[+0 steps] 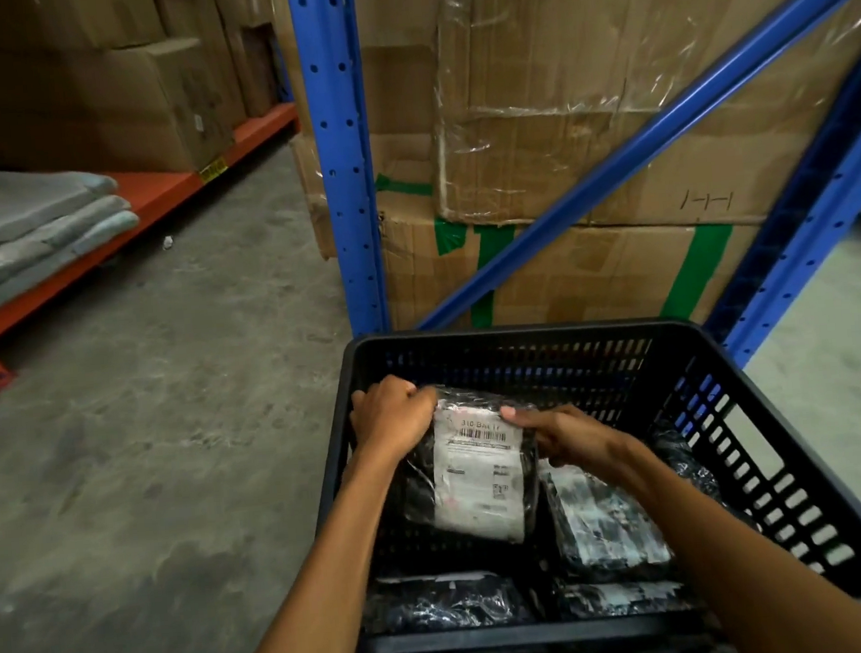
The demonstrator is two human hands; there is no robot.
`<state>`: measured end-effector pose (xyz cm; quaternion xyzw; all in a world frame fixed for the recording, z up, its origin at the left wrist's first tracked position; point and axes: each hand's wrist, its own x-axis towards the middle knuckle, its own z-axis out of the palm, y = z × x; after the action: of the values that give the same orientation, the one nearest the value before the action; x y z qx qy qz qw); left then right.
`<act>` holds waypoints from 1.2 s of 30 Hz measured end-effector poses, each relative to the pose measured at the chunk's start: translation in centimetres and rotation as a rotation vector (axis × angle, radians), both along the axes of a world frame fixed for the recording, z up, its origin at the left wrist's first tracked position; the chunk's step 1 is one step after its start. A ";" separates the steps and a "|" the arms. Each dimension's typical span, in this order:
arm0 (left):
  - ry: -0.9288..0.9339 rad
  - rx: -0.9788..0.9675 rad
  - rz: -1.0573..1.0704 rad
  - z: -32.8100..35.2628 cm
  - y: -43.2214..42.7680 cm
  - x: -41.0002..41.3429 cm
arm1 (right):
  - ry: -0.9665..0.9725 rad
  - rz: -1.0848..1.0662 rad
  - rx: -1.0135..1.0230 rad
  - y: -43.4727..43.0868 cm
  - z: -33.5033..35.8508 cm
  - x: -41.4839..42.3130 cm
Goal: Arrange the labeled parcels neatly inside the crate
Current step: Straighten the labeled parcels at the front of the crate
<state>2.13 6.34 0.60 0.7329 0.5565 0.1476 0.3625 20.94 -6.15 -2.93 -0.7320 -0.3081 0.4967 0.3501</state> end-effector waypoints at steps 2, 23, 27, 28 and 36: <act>-0.144 -0.141 -0.014 -0.5 -0.1 -0.3 | 0.136 -0.049 0.047 0.2 -0.5 0.2; 0.014 -0.426 0.117 -9.1 1.7 1.0 | 0.058 -0.223 -0.019 5.8 -8.5 -5.7; 0.219 -0.342 0.071 -11.6 2.0 2.0 | -0.060 0.032 -0.217 5.5 -9.5 -5.5; 0.278 -0.279 0.069 -12.1 1.9 2.2 | -0.127 0.105 -0.253 5.6 -9.8 -5.4; 0.394 -0.138 0.094 -12.2 2.1 2.7 | -0.537 0.327 -0.291 6.2 -10.7 -4.4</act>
<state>4.84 8.42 -11.63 0.6942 0.6592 -0.0203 0.2885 16.53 0.03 -13.60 -0.8198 -0.4284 0.3745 0.0643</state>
